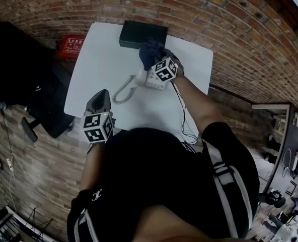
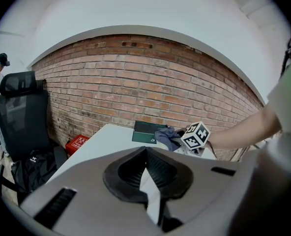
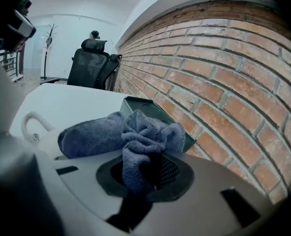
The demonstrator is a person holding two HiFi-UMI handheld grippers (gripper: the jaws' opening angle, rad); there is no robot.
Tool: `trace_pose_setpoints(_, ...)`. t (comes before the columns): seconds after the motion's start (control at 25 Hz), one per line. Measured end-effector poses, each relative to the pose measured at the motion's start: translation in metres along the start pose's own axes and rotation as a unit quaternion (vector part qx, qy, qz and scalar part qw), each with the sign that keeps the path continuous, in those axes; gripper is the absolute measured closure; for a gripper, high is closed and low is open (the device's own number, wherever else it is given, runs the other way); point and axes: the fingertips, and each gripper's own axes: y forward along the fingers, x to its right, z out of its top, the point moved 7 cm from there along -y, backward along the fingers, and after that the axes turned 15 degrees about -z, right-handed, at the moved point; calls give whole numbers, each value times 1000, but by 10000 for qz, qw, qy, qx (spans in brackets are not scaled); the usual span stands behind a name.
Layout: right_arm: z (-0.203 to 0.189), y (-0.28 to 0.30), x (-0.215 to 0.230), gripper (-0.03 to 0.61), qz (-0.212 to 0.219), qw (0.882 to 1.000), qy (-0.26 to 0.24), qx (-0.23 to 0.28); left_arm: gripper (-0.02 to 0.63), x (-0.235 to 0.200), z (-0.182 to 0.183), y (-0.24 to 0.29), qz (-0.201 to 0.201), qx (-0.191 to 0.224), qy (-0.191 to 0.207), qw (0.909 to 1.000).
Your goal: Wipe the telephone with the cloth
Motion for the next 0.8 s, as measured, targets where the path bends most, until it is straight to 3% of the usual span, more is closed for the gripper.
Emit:
trace_pose_setpoints(0.28,-17,-8,7,538,47,9994,281,-199,614,-2,1,1,-68,42,-2,10000)
trace_pose_setpoints(0.6,-46,-23,27,538,-12,9928,1046,-580,614,10,0,7,-266,48,66,9996)
trace_pose_setpoints(0.8,-65,-29,41,537,67,9776,2005,-638,614,15,2,7,-307,54,126,9994)
